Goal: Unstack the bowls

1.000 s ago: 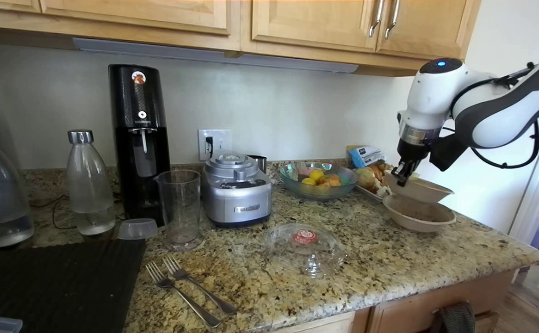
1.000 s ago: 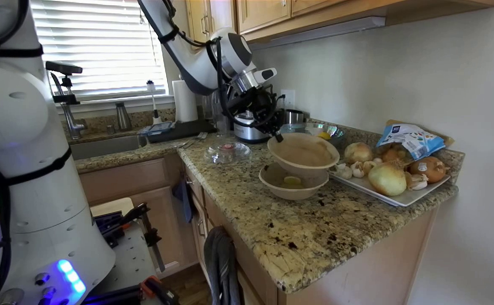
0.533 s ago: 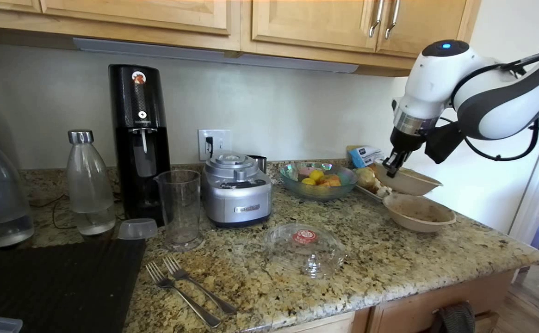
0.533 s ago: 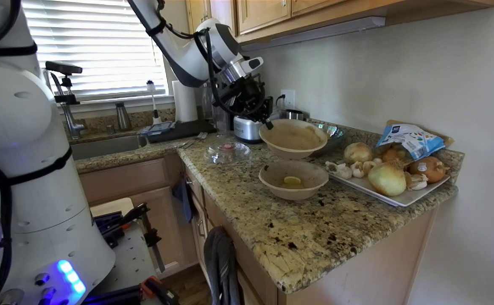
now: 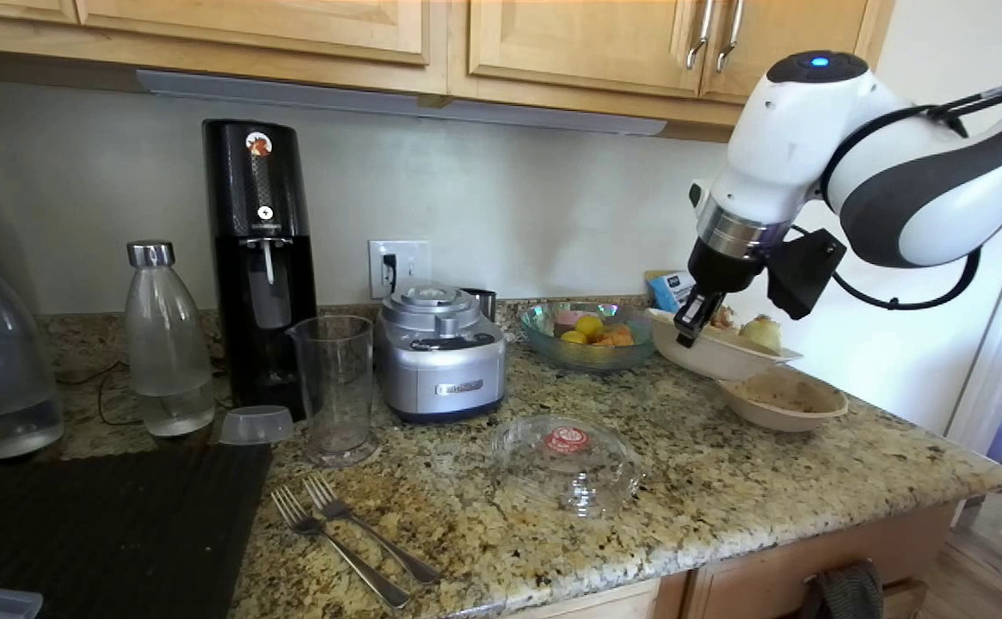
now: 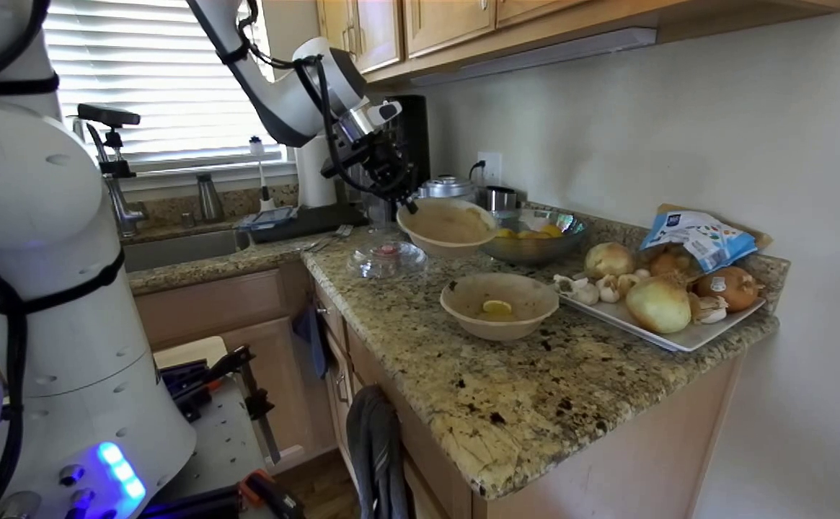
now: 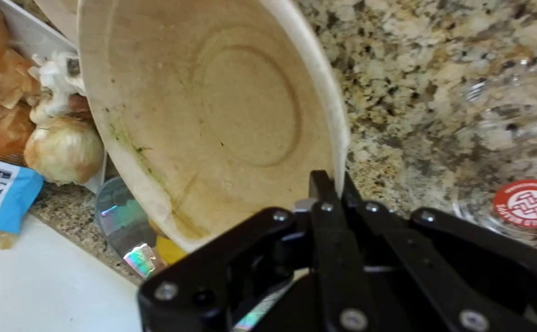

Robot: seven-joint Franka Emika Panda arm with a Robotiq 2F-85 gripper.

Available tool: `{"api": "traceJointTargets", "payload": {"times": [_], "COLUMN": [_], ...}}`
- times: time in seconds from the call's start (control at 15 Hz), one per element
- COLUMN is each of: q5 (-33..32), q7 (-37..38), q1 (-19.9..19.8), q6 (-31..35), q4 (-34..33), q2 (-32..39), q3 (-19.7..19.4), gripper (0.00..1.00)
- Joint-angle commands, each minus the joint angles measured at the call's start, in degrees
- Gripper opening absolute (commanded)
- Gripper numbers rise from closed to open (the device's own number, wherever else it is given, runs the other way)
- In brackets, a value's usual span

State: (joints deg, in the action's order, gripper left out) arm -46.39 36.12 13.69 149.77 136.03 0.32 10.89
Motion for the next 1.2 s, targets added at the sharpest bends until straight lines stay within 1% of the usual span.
{"api": "traceJointTargets", "payload": {"times": [0.0, 0.07, 0.13, 0.4, 0.53, 0.73, 0.87, 1.13], "q5": [3.08, 4.84, 5.01, 4.01, 0.74, -2.90, -6.66, -11.51], "q7": [0.31, -0.60, 0.12, 0.07, 1.86, 2.45, 3.91, 5.95], "q1": [1.76, 1.73, 2.12, 1.96, 2.08, 2.15, 2.33, 2.47], "q6": [-1.67, -1.34, -0.57, 2.42, 3.25, 3.96, 4.84, 5.51], "q4": [1.05, 1.16, 1.23, 1.64, 1.40, 0.81, 0.36, -0.46], "q2": [0.63, 1.19, 1.91, 5.75, 7.64, 10.44, 12.03, 14.52], "q3": [2.09, 2.89, 3.16, 4.14, 3.72, 3.11, 2.36, 1.58], "gripper": [0.04, 0.05, 0.04, 0.04, 0.05, 0.05, 0.04, 0.04]}}
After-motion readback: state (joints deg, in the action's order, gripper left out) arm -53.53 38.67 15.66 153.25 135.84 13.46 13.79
